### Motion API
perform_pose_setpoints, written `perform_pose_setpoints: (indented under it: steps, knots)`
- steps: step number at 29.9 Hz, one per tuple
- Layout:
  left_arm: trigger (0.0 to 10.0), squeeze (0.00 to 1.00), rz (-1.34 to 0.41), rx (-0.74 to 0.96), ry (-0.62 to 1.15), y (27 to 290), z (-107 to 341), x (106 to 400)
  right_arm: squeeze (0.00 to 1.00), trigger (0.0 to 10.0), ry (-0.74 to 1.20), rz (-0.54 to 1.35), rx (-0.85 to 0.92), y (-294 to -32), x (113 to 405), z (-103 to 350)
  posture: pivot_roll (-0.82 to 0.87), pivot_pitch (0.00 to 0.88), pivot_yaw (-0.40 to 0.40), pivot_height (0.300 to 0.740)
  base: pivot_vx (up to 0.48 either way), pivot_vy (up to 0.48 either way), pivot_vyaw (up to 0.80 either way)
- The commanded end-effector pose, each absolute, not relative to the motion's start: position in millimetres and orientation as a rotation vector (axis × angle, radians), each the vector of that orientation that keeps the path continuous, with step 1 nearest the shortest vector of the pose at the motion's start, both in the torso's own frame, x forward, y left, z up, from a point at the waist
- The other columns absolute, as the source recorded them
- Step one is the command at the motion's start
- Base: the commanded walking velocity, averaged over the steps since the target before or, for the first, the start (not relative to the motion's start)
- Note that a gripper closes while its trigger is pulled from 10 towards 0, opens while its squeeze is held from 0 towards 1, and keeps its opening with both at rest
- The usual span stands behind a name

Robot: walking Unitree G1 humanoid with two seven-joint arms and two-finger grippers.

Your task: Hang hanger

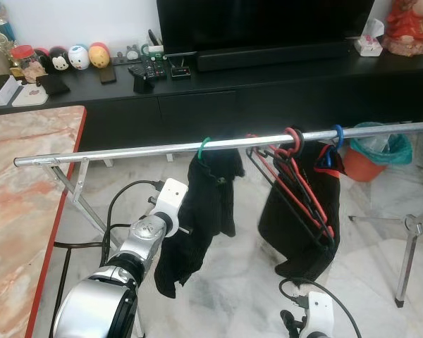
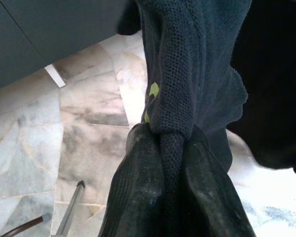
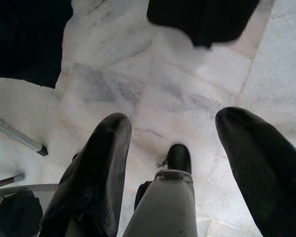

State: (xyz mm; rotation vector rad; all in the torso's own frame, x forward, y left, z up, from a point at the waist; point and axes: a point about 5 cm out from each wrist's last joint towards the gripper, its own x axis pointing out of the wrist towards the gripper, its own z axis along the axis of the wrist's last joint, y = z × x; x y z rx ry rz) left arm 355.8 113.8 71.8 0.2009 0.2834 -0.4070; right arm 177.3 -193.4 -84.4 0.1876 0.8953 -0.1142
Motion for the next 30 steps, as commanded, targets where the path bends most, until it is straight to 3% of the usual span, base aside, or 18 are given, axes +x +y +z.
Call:
perform_pose_setpoints:
  steps: [1, 14, 20, 21, 22, 23, 24, 30]
  knots:
    - [0.0, 0.00, -0.386, 0.189, 0.300, 121, 67, 353, 0.00, 10.0, 0.909, -0.116, 0.200, -192, 175, -86, 0.00, 0.047, 0.038, 0.740, 0.000, 0.000, 0.00]
    - [0.0, 0.00, -0.348, 0.169, 0.279, 125, 67, 353, 0.00, 10.0, 0.910, -0.116, 0.199, -192, 175, -86, 0.00, 0.048, 0.039, 0.740, 0.000, 0.000, 0.00]
    - [0.0, 0.00, -0.285, -0.047, 0.156, 134, 81, 357, 0.00, 10.0, 0.911, -0.114, 0.197, -192, 174, -86, 0.00, 0.052, 0.040, 0.740, 0.000, 0.000, 0.00]
    - [1.6, 0.00, -0.304, -0.064, 0.117, 134, 82, 355, 0.00, 10.0, 0.911, -0.114, 0.197, -192, 174, -86, 0.00, 0.053, 0.039, 0.740, 0.000, 0.000, 0.00]
    - [1.6, 0.00, -0.310, -0.068, 0.106, 134, 83, 354, 0.00, 10.0, 0.911, -0.114, 0.197, -192, 174, -86, 0.00, 0.053, 0.039, 0.740, 0.000, 0.000, 0.00]
    - [7.5, 0.00, -0.322, -0.072, 0.094, 134, 82, 352, 0.00, 10.0, 0.912, -0.113, 0.196, -192, 174, -86, 0.00, 0.055, 0.039, 0.740, 0.000, 0.000, 0.00]
    - [10.0, 0.00, -0.340, -0.074, 0.084, 134, 81, 350, 0.00, 10.0, 0.912, -0.112, 0.196, -192, 174, -86, 0.00, 0.055, 0.039, 0.740, 0.000, 0.000, 0.00]
    - [10.0, 0.00, -0.360, -0.029, 0.058, 138, 77, 342, 0.00, 10.0, 0.913, -0.113, 0.195, -193, 174, -87, 0.00, 0.059, 0.039, 0.740, 0.000, 0.000, 0.00]
